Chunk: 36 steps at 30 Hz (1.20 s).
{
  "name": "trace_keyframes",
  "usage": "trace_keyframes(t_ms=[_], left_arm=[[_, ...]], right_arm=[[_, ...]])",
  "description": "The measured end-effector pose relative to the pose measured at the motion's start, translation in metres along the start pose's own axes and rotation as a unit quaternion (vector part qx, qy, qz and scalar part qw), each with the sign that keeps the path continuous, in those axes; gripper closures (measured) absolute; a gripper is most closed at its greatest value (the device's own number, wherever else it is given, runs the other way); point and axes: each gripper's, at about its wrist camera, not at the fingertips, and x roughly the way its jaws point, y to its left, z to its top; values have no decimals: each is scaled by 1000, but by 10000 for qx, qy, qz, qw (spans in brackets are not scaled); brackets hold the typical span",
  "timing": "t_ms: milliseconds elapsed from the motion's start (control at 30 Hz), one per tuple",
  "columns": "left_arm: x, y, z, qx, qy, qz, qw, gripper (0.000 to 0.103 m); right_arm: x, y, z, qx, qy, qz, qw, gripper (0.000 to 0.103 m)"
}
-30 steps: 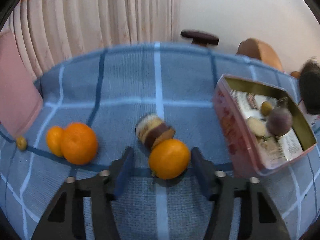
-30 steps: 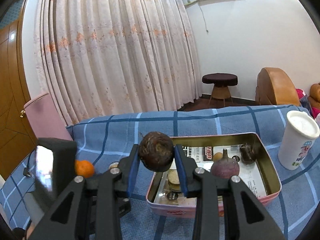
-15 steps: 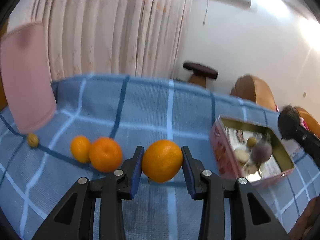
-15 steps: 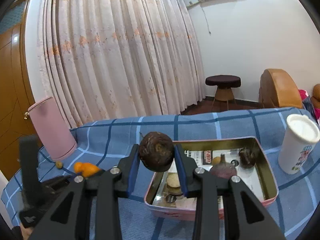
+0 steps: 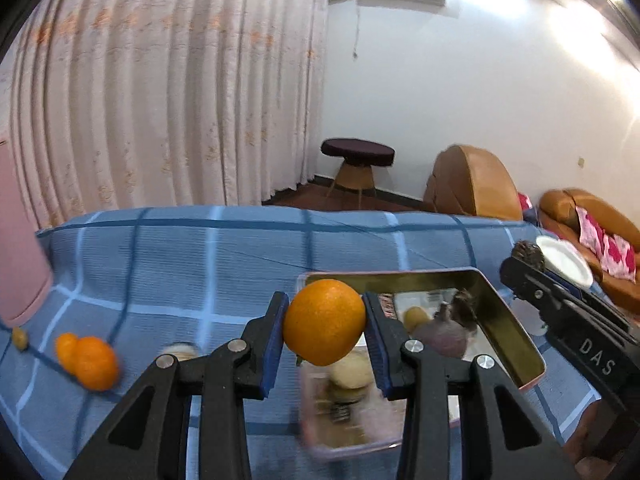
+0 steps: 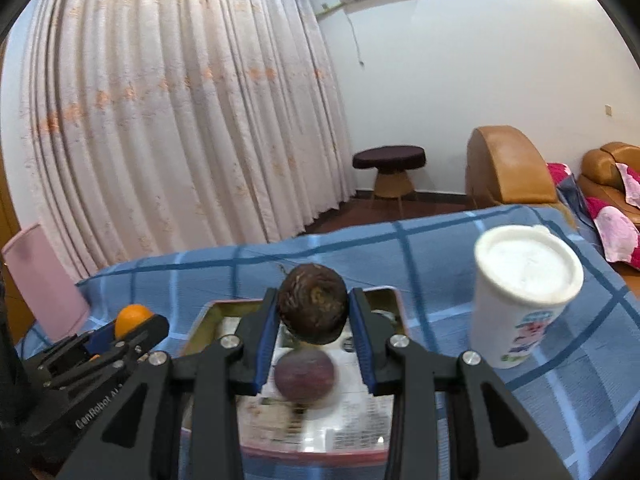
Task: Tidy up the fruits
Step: 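Carry the mangosteen and orange into the pink tin while both tools release them, then move both tools back toward the brown-banded jar and oranges on the tablecloth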
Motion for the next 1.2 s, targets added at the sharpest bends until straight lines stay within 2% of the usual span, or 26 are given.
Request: trace_keyframes(t_ms=[133, 300, 533, 700, 800, 833, 867, 900, 933, 1033, 1100, 1200], left_arm=[[19, -21, 1, 54, 176, -53, 9998, 64], [31, -33, -2, 250, 213, 143, 9994, 64], [39, -33, -11, 307, 388, 349, 9982, 63], [36, -31, -12, 315, 344, 423, 9980, 63], [33, -30, -15, 281, 275, 431, 9983, 62], [31, -31, -15, 276, 243, 411, 9985, 55], [28, -31, -16, 293, 206, 370, 9987, 49], [24, -30, -17, 313, 144, 372, 9987, 33], [19, -31, -18, 331, 32, 451, 9984, 24], [5, -34, -16, 443, -357, 587, 9966, 22], [-1, -34, -16, 464, -455, 592, 9961, 21], [-2, -30, -16, 412, -431, 655, 9961, 20]], right_arm=[[11, -14, 0, -54, 171, -141, 9997, 66], [22, -24, -1, -155, 377, -239, 9989, 66], [36, -18, -10, -266, 721, -57, 9970, 66], [37, -14, -16, -310, 814, 99, 9961, 64], [33, -15, -14, -231, 717, 97, 9971, 50], [29, -17, -13, -197, 623, 88, 9978, 44], [25, -20, -11, -130, 515, 97, 9985, 30], [22, -22, -9, -44, 409, 120, 9991, 17], [16, -24, -7, 61, 267, 144, 9995, 14], [4, -29, -3, 191, -35, 141, 9997, 10], [1, -30, -2, 223, -133, -21, 9997, 3], [-1, -32, -1, 299, -251, -250, 9989, 1]])
